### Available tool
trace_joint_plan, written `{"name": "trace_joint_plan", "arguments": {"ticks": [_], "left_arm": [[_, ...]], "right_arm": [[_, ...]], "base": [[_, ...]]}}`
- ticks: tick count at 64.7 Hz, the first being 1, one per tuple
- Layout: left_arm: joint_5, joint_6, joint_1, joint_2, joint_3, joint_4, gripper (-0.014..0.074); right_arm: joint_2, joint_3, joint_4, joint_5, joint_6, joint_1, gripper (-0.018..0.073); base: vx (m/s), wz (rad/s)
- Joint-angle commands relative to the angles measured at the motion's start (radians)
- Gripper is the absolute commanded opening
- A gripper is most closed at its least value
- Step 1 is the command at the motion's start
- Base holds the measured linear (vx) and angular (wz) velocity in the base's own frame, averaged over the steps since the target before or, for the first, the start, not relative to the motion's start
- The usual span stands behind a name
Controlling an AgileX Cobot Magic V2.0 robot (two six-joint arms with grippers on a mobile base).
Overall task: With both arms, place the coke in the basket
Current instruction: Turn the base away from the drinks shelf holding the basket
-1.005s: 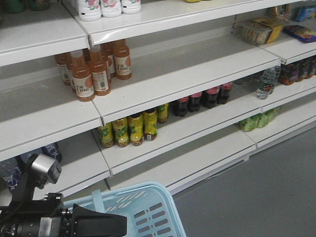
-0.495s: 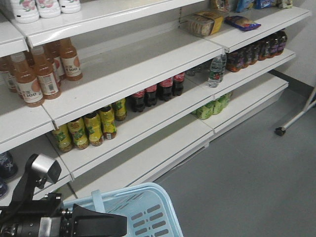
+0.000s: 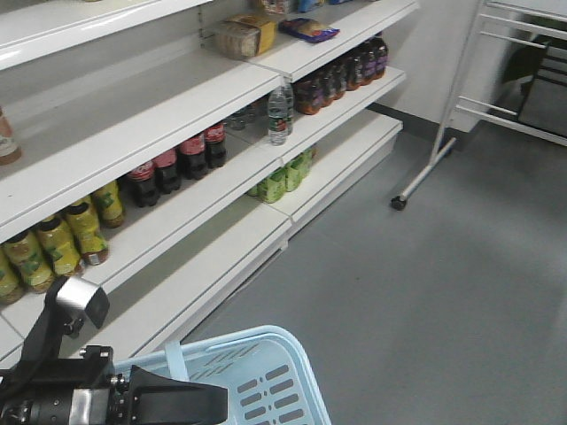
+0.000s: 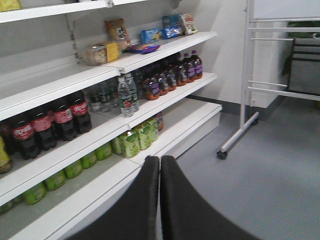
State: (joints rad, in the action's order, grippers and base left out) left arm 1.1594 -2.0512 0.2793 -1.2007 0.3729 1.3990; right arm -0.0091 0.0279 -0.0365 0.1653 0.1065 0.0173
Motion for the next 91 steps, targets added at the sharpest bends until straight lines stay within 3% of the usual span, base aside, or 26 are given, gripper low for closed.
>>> {"name": "trace_joint_plan", "arguments": {"ticks": [1,91], "left_arm": [[0.219,0.007,0.006,0.022,0.021,-0.071,-0.0007],[0.219,0.007,0.006,0.022,0.021,-0.071,-0.0007]], "right_arm": [[-0.018,0.015,0.003,-0.07,-0.005,-0.006,-0.0005],[-0.018,0.015,0.003,-0.071,-0.005,-0.006,-0.0005]], "base": [[-0.05,-0.51],[0.01,-0.31]]}}
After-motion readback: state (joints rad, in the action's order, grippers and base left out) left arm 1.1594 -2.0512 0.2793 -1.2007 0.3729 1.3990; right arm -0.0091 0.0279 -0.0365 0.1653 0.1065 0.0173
